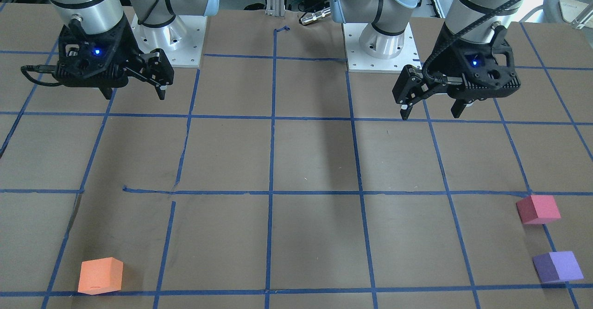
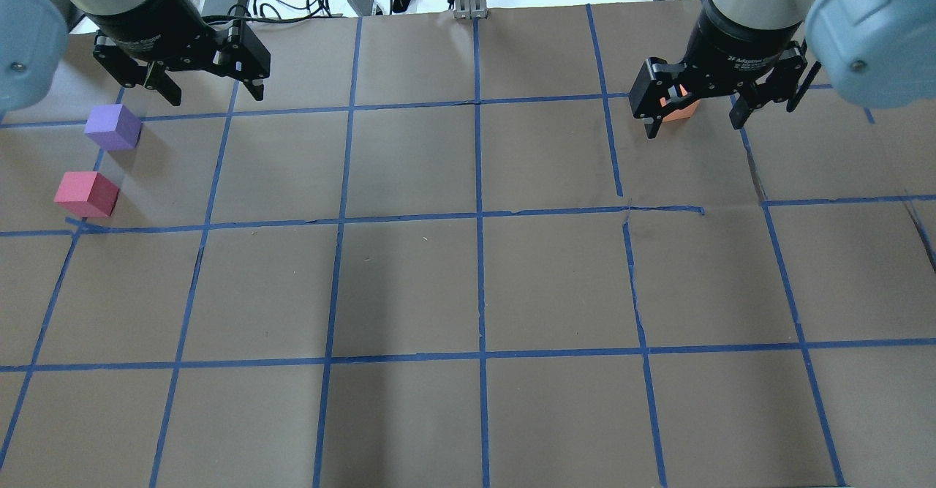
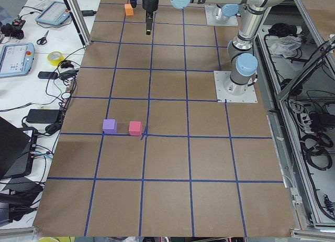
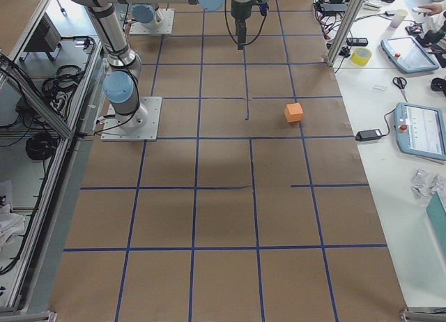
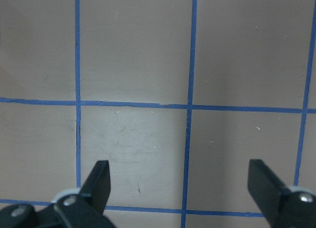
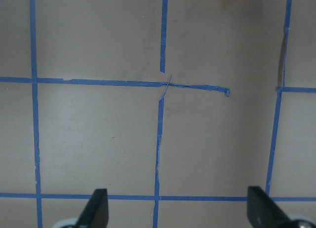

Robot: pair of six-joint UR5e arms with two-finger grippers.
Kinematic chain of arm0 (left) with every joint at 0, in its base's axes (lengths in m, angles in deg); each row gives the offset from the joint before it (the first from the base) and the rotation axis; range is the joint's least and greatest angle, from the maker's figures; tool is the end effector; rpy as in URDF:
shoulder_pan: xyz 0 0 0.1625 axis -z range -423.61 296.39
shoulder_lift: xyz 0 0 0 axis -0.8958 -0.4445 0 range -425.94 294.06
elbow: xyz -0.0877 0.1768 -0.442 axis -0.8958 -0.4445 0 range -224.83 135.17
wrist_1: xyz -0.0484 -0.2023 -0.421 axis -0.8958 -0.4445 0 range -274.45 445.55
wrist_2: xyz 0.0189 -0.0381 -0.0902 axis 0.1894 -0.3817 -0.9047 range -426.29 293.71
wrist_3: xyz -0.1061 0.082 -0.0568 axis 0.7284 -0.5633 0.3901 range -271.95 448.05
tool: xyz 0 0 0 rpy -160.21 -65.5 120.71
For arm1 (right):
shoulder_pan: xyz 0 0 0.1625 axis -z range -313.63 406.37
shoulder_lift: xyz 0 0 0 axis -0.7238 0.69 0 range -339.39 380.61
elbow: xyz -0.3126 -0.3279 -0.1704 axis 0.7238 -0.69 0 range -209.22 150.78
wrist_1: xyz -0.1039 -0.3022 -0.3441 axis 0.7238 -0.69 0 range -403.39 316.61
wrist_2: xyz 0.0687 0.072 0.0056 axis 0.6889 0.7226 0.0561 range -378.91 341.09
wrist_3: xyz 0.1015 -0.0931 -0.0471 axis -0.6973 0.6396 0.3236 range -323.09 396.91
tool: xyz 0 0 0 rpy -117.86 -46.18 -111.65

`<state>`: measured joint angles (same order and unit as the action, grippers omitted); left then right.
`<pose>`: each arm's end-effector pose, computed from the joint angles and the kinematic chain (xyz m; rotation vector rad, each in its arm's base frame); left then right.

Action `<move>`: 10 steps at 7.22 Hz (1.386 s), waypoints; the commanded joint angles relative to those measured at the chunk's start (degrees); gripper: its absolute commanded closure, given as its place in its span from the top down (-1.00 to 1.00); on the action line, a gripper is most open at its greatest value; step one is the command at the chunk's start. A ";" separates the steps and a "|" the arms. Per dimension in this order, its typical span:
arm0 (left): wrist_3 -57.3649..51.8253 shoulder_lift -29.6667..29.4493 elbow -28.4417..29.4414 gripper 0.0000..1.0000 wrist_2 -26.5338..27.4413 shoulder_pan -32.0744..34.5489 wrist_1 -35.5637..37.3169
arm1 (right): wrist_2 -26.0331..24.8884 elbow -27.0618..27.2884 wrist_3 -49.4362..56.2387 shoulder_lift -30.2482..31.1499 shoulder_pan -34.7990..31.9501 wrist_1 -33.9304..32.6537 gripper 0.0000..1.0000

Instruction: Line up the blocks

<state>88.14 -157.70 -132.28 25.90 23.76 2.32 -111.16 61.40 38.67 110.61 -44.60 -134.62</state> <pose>-0.1008 -0.5883 0.5215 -0.0774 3.0928 -0.2030 0.1370 -0.5493 0.4972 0.0736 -3.1014 0.0163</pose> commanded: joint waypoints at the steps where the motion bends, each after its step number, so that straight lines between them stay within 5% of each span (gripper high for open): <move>1: 0.00 0.00 0.00 1.00 -0.08 0.00 0.00 | -0.04 0.00 0.00 0.00 0.00 0.00 1.00; 10: 0.00 0.09 0.00 1.00 0.01 0.09 0.00 | -0.83 0.00 -0.43 -0.17 -0.26 0.00 1.00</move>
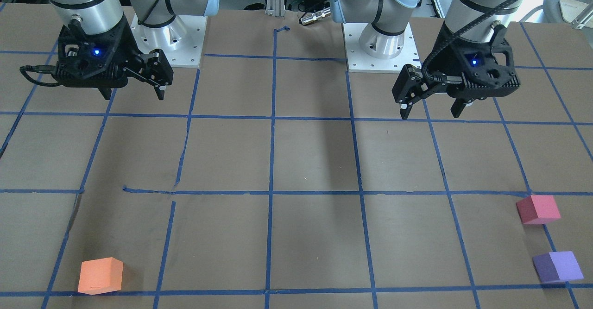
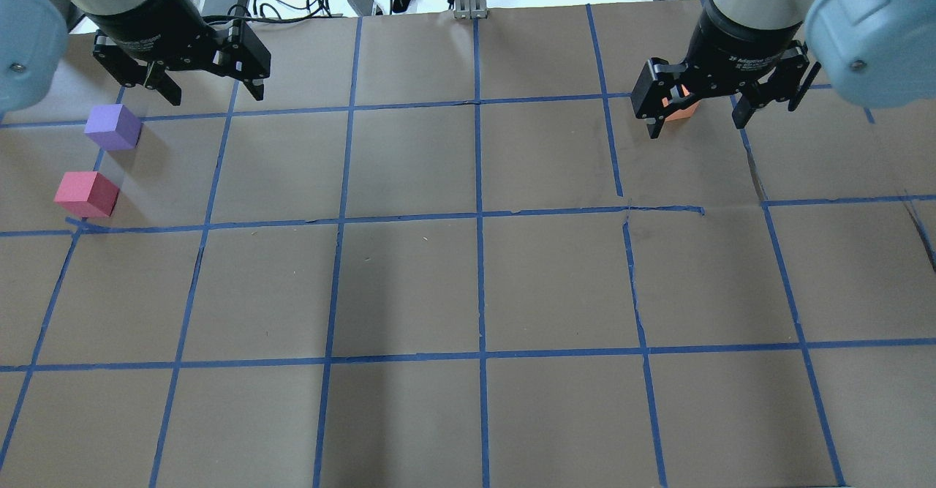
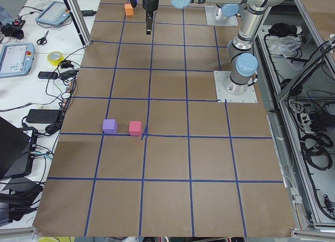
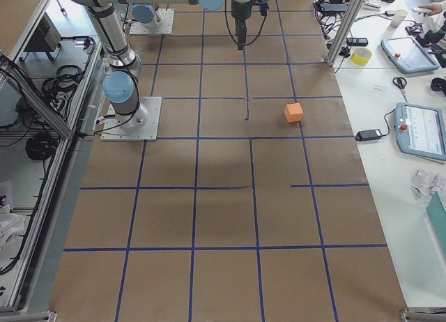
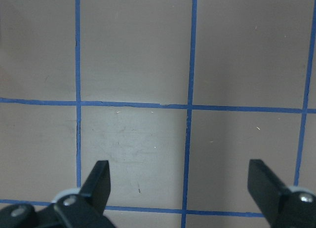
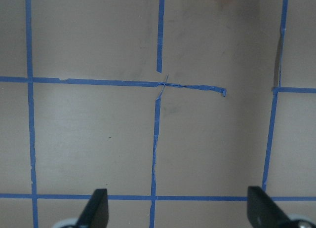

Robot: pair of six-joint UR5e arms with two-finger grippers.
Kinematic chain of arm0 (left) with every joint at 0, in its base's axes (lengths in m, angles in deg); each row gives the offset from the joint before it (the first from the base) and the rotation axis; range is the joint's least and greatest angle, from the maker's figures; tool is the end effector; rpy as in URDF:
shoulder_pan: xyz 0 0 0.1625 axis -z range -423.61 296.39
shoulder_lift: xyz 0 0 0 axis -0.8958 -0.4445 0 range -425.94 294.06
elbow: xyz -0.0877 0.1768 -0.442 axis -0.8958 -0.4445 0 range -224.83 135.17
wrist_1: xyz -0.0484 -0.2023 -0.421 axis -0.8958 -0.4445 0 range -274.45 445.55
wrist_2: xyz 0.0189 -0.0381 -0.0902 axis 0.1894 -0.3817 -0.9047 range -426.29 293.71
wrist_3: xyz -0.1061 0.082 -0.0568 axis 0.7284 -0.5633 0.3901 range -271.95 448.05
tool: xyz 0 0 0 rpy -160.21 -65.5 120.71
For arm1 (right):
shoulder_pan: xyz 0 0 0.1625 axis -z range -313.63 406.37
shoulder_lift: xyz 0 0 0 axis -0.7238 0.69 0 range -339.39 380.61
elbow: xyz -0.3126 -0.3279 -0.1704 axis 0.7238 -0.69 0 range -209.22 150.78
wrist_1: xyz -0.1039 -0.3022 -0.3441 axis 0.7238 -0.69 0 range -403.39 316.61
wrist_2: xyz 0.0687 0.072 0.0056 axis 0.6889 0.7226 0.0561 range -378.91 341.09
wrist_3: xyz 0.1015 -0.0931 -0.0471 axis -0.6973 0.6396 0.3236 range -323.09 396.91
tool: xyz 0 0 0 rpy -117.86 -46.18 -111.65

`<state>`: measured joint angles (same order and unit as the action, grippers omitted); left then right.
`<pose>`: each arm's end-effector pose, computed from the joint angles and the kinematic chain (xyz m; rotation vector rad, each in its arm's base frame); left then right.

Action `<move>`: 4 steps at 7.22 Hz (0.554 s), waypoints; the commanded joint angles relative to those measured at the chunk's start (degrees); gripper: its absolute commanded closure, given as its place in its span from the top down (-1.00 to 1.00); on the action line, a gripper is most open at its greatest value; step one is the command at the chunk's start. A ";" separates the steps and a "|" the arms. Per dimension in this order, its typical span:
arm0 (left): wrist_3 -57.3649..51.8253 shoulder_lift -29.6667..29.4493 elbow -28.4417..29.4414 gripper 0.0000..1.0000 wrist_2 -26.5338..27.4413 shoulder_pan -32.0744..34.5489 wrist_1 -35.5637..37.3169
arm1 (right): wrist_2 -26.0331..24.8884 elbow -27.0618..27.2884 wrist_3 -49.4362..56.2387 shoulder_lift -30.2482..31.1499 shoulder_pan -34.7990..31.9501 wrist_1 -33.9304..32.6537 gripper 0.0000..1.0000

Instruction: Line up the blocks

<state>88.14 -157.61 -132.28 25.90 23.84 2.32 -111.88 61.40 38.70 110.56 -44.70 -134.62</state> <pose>-0.1017 -0.5876 0.5224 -0.0753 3.0927 -0.2055 0.1361 -0.5494 0.4968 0.0767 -3.0887 0.0149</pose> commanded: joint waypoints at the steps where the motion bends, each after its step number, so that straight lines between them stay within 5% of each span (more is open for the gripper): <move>1: 0.00 0.00 0.00 1.00 0.09 0.00 0.00 | -0.03 0.00 -0.38 -0.65 0.10 -0.17 1.00; 4: 0.00 0.00 0.00 1.00 0.09 0.00 0.00 | -0.11 0.09 -0.03 -1.88 1.76 -1.31 1.00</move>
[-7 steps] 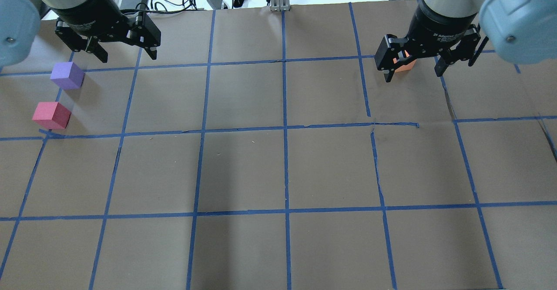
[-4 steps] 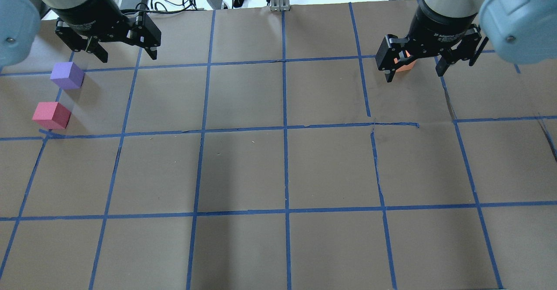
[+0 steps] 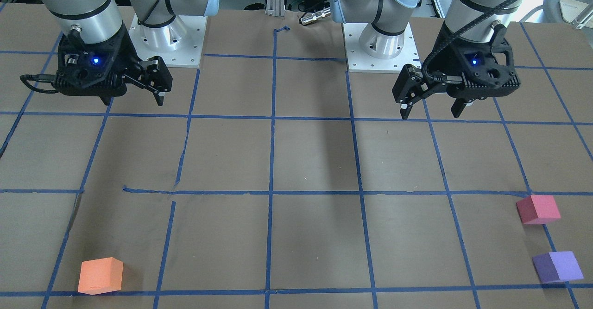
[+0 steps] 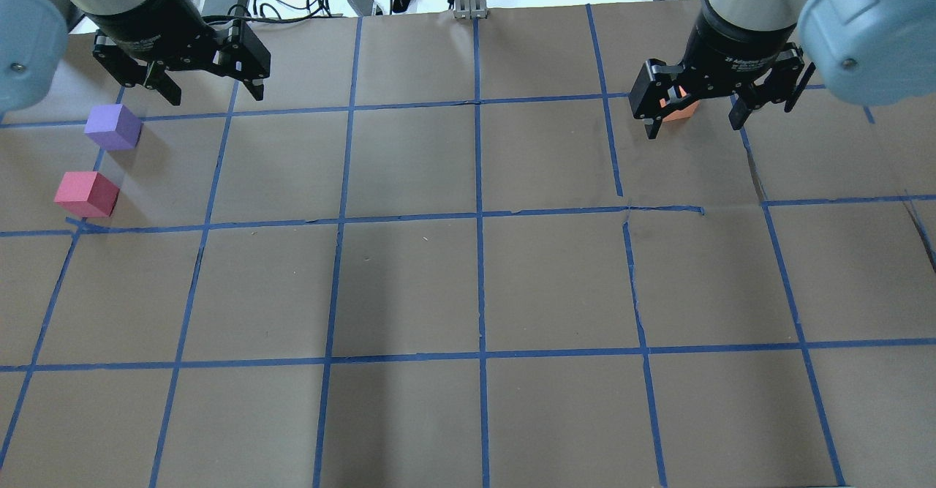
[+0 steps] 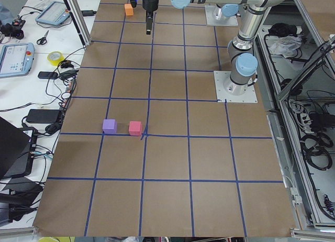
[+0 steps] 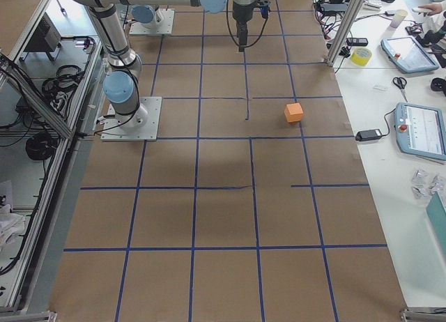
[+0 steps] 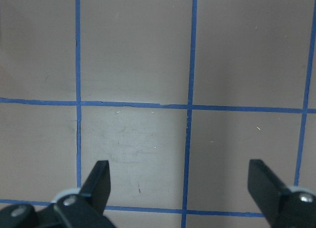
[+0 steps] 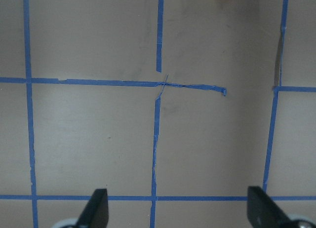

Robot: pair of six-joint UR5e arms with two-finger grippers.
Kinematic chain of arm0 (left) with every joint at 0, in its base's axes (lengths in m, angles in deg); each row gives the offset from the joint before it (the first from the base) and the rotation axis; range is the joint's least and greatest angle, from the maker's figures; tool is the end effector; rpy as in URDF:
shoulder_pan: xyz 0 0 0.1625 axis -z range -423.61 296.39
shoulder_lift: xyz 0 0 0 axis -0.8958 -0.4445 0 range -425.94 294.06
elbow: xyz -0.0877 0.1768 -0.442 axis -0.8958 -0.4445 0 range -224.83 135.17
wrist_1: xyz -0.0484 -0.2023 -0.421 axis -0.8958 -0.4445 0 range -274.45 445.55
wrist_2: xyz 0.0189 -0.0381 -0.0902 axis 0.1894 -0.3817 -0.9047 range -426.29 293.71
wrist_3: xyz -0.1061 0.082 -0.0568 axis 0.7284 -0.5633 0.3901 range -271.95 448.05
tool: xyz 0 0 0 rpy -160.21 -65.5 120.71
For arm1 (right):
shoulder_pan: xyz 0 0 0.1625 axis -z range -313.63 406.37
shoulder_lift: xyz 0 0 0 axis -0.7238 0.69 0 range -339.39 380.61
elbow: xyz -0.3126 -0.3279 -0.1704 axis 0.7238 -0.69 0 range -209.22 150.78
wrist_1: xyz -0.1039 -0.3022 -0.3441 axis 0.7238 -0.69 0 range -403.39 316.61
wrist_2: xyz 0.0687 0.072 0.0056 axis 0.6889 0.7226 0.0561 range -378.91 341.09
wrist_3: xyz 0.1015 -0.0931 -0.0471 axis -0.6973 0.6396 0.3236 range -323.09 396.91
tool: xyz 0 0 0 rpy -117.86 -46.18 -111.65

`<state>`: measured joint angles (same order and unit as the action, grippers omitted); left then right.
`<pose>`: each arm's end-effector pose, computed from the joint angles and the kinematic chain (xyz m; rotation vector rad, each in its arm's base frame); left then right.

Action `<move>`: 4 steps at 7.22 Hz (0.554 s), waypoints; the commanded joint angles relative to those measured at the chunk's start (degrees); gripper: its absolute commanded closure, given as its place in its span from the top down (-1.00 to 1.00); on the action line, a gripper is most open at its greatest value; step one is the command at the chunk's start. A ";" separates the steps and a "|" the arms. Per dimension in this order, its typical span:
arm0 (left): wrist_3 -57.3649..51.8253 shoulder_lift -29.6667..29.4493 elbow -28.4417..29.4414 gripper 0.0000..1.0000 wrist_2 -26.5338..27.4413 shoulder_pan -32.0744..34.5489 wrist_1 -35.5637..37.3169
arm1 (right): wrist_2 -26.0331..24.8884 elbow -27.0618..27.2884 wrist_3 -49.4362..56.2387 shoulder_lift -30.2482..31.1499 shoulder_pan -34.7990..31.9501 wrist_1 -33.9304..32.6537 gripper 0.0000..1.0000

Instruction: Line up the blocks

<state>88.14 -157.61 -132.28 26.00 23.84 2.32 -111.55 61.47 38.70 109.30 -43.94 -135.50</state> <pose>-0.1014 -0.5876 0.5224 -0.0755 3.0910 -0.2053 0.1297 -0.5604 0.4854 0.0567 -3.0950 0.0023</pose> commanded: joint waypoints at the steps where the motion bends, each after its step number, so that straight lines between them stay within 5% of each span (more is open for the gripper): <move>1: 0.00 0.00 0.00 1.00 -0.01 -0.09 0.00 | -0.09 -0.07 0.40 -1.15 3.79 -0.52 1.00; 2: 0.00 0.00 0.00 1.00 -0.01 0.00 0.00 | 0.35 -0.07 1.19 -3.07 7.56 -1.21 1.00; 4: 0.00 0.00 0.00 1.00 -0.01 -0.09 0.09 | -0.52 -0.07 11.87 -9.56 10.23 -14.26 1.00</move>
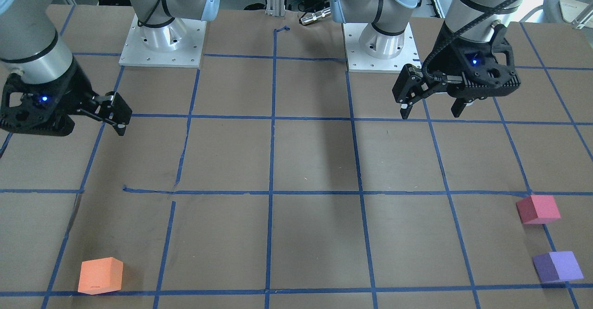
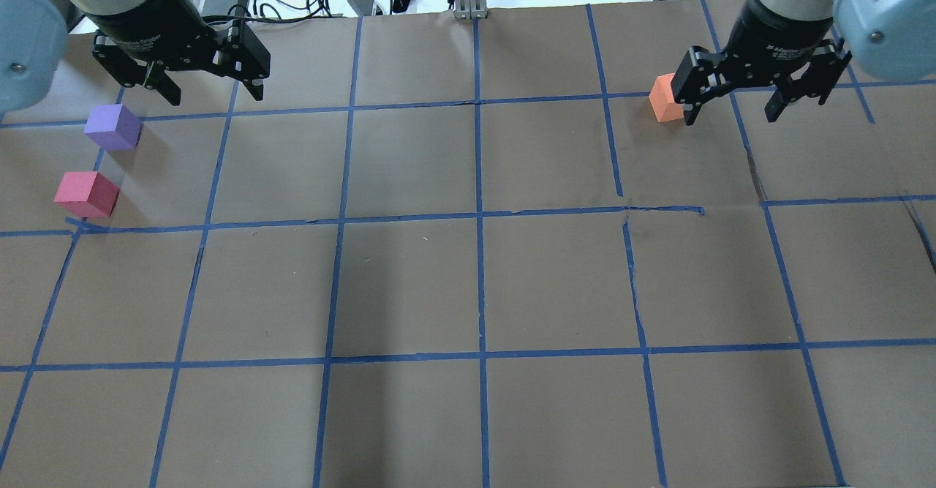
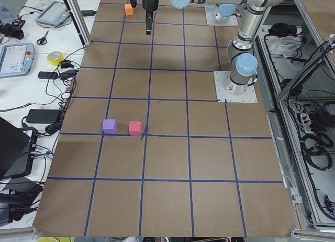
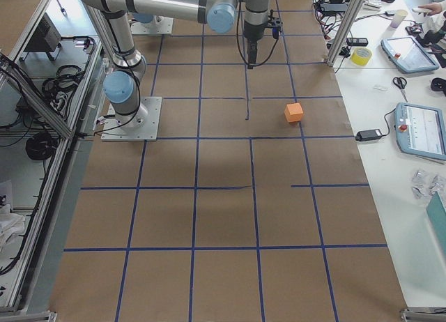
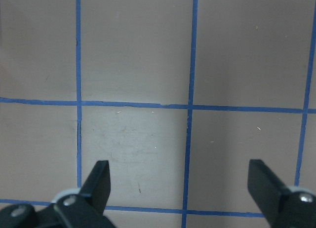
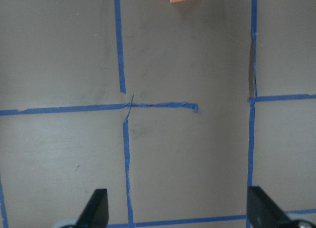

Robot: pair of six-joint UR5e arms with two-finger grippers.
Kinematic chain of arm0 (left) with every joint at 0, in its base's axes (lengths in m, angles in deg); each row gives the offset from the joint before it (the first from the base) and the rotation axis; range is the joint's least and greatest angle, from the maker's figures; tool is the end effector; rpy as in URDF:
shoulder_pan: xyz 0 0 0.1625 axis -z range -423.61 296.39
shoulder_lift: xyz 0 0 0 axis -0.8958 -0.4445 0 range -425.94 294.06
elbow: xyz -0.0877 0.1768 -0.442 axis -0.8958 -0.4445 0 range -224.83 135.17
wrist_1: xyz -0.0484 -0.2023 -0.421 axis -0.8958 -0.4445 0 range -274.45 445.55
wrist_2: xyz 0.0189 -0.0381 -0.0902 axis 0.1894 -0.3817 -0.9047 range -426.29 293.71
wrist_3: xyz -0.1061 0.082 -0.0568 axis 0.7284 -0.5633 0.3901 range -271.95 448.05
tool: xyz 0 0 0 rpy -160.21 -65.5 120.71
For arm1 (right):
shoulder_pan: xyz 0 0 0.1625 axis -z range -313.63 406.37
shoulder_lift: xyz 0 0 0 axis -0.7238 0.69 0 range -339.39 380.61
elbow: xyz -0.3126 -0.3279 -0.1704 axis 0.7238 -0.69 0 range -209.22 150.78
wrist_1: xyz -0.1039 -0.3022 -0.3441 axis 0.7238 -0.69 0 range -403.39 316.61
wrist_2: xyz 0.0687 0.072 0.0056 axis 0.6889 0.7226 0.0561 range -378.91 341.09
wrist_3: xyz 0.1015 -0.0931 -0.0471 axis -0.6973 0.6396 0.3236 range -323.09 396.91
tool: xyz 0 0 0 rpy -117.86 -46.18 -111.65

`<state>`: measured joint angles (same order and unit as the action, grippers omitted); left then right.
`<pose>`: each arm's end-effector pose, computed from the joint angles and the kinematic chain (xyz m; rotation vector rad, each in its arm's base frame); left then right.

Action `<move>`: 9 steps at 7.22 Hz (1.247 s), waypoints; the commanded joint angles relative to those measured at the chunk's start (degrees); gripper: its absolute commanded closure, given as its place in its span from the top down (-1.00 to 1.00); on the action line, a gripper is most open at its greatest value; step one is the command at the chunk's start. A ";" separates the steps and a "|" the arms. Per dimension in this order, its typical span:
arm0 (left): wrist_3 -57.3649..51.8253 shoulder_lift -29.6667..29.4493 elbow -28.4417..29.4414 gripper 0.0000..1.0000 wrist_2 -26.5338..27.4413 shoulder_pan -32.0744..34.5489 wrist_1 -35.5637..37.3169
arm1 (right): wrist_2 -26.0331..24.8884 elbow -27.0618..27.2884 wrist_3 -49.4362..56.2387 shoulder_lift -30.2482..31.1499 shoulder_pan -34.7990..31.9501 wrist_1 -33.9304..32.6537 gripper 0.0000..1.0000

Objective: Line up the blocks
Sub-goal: 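Lower the right gripper over the orange cube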

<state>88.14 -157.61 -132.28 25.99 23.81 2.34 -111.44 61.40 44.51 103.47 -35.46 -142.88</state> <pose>-0.1011 -0.5877 0.5224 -0.0763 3.0911 -0.2058 0.0389 -0.6222 0.4396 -0.0164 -3.0935 0.0372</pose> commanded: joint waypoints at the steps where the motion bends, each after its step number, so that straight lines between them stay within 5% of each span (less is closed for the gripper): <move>1: 0.00 -0.08 0.09 1.00 -0.09 -0.06 0.07 | -0.37 -0.01 6.90 -5.93 1.76 -8.42 1.00; 5: 0.00 -0.09 0.00 1.00 -0.09 -0.06 0.07 | 0.33 -0.88 17.54 -20.25 1.76 -32.38 1.00; 9: 0.00 -0.09 0.00 1.00 0.00 -0.06 0.07 | 3.41 -1.85 16.67 -25.71 1.76 -34.54 1.00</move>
<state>88.09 -157.70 -132.28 25.98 23.76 2.41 -109.10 59.80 61.59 79.72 -33.70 -177.02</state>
